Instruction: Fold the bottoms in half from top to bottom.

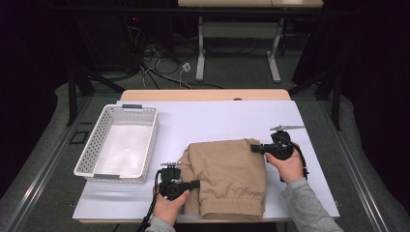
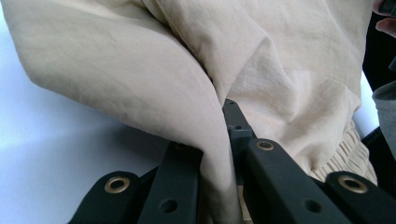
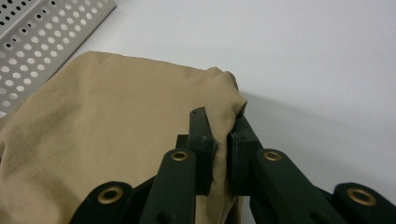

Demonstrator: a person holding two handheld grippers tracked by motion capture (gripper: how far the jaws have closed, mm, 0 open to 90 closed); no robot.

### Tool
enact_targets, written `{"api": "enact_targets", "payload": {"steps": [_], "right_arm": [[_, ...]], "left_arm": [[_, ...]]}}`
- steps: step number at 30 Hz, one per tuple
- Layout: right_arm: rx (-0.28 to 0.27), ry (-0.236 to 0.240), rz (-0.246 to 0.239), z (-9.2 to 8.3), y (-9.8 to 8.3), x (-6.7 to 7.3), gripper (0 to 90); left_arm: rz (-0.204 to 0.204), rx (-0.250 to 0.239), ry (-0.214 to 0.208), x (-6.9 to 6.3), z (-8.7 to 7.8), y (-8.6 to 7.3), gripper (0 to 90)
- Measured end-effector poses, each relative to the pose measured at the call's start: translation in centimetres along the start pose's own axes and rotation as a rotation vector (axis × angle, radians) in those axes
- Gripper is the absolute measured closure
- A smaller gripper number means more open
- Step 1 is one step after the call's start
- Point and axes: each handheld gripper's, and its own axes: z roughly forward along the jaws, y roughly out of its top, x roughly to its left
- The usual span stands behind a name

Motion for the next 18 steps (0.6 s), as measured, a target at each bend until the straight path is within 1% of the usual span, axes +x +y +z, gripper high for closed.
{"api": "enact_targets", "payload": {"steps": [1,7,8,9,14,16,18], "right_arm": [[-0.002,-0.001,0.000,-0.1,0.1,0.1,82.8],[-0.014,-0.013,-0.026,-0.6,1.4,0.5,83.0],[-0.015,-0.015,-0.023,-0.7,1.6,0.5,83.0],[-0.020,-0.012,-0.027,-0.7,1.8,0.6,83.0],[-0.041,-0.011,-0.023,-0.9,2.8,0.7,83.2],[-0.051,-0.003,-0.017,-1.0,3.2,0.7,83.3],[-0.058,-0.004,-0.012,-1.2,3.5,0.8,83.3]], "left_arm": [[0.012,0.001,0.004,-0.1,-0.1,0.3,86.6],[0.022,-0.014,0.008,-0.6,-0.6,1.5,86.6],[0.029,-0.018,0.012,-0.7,-0.7,1.8,86.6],[0.026,-0.025,0.011,-0.8,-0.8,2.0,86.6],[0.041,-0.036,0.021,-1.0,-1.2,3.0,86.6],[0.050,-0.038,0.024,-1.1,-1.4,3.4,86.6],[0.047,-0.045,0.026,-1.2,-1.5,3.7,86.6]]}}
